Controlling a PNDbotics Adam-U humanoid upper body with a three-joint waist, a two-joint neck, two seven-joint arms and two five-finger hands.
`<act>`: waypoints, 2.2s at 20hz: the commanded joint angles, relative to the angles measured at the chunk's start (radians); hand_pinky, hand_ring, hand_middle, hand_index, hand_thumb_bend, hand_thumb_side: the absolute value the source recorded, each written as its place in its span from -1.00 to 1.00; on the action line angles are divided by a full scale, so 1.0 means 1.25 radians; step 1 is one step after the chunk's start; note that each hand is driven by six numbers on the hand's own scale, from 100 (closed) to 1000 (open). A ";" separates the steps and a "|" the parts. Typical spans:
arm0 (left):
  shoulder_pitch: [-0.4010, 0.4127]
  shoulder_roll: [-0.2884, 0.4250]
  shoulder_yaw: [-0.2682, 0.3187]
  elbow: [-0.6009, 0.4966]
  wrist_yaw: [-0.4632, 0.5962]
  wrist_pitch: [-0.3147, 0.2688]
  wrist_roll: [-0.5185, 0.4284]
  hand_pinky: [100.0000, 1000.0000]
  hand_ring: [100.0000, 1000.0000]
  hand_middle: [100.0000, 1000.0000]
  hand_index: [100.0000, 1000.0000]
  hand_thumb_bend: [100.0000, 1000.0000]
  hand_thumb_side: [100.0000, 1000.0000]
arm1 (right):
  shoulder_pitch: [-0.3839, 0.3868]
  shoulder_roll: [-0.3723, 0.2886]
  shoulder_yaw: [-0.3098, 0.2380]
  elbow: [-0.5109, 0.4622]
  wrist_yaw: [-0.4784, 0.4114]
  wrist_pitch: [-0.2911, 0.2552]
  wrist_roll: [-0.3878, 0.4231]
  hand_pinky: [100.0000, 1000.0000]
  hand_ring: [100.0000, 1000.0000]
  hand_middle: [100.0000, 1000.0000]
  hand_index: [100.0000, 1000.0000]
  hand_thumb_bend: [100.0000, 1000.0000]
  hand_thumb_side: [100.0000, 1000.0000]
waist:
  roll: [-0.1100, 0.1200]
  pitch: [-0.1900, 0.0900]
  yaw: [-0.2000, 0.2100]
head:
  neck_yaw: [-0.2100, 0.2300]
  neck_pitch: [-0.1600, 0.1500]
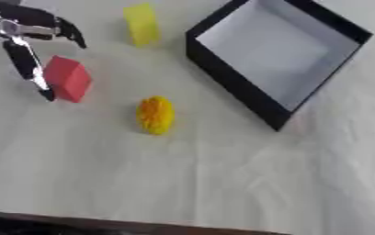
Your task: Pick up objects on the table and place them in the box.
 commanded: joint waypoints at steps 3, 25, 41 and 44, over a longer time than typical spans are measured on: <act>-0.021 0.004 0.016 0.014 -0.007 -0.058 -0.056 0.54 0.63 0.55 0.64 0.35 -0.87 | -0.005 -0.009 -0.001 -0.014 0.006 0.004 -0.001 0.89 0.72 0.64 0.78 -1.00 0.17 | -0.006 -0.001 -0.001 | 0.006 -0.008; -0.167 -0.170 0.097 -0.217 0.026 0.080 0.042 0.37 0.35 0.23 0.30 -0.15 -1.00 | -0.050 -0.097 -0.024 -0.014 -0.110 -0.078 -0.063 0.90 0.78 0.70 0.78 -1.00 0.04 | 0.002 -0.018 -0.033 | 0.054 -0.005; -0.153 -0.403 0.126 0.010 -0.293 -0.079 0.261 0.41 0.40 0.26 0.34 0.00 -1.00 | -0.117 -0.141 -0.028 -0.014 -0.132 -0.099 -0.141 0.91 0.75 0.67 0.75 -1.00 0.02 | 0.013 0.006 -0.098 | 0.123 -0.038; -0.147 -0.418 0.135 0.041 -0.336 -0.079 0.274 0.45 0.45 0.33 0.41 0.07 -1.00 | -0.127 -0.138 -0.027 -0.014 -0.144 -0.097 -0.142 0.91 0.74 0.66 0.75 -1.00 0.03 | 0.017 0.011 -0.111 | 0.134 -0.042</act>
